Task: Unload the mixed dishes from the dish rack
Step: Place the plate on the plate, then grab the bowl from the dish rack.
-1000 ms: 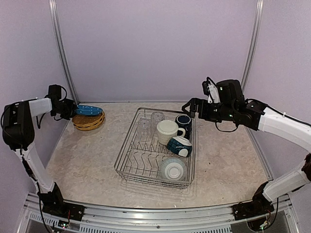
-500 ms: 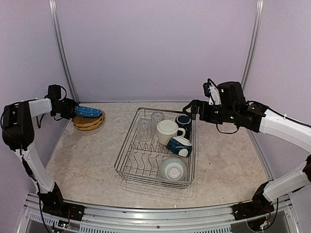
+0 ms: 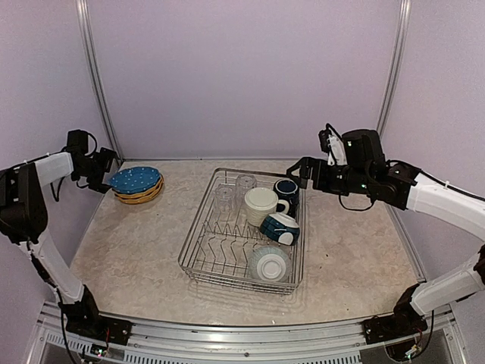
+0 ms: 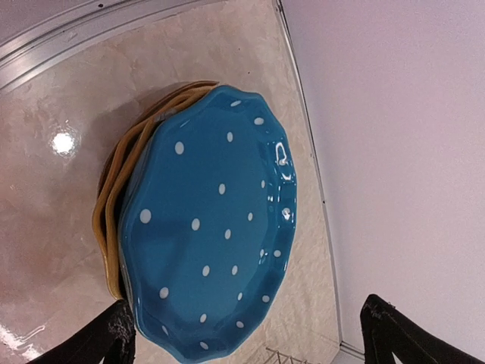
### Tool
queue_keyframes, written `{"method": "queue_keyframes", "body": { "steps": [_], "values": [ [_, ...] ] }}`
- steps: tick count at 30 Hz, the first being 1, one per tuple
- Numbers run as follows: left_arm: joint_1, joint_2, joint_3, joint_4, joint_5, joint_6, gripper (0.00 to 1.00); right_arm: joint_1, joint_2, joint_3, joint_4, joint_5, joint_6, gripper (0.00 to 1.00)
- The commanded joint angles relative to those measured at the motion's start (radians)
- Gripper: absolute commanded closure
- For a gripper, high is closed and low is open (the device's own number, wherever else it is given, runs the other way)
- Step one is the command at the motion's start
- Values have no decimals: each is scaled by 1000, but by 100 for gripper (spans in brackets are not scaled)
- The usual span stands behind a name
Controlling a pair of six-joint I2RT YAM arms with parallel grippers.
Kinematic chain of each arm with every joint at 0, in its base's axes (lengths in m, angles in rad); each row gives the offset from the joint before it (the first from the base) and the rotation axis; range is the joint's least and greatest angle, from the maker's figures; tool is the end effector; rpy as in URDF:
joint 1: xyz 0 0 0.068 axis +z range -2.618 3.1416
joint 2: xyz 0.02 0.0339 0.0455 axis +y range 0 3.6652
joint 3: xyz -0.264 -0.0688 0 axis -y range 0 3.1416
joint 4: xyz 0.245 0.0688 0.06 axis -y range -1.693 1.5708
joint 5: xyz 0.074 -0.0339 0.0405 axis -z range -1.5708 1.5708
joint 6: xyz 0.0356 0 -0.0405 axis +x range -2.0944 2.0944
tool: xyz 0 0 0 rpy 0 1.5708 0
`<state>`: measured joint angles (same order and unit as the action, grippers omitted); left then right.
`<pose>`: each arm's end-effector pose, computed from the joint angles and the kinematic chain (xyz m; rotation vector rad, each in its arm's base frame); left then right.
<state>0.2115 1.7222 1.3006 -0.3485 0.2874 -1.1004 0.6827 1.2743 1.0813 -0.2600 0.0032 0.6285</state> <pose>0.3791 0.0711 0.2537 -1.3640 2.0161 -0.7595 0.2277 0.1850 0.3299 -0.0554 2.1233 0.8071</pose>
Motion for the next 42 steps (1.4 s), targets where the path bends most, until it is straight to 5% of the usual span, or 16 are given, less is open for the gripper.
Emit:
{"method": "queue_keyframes", "body": {
  "steps": [1,8,23,34,42],
  "values": [
    [26,-55,-11,-11,22,42,1,-8,-28,-10,-1,-2,-1,0],
    [-6,-149,-30,-22,58,110,1,-10,-34,-5,-41,28,-11,0],
    [-299,-411,-28,-148,56,391,1,-11,-36,-6,-136,48,-41,0],
    [-524,-435,23,-186,21,514,1,40,39,-34,-72,-187,-54,0],
    [-603,-438,21,-179,45,569,1,202,176,72,-288,1,-103,0]
  ]
}}
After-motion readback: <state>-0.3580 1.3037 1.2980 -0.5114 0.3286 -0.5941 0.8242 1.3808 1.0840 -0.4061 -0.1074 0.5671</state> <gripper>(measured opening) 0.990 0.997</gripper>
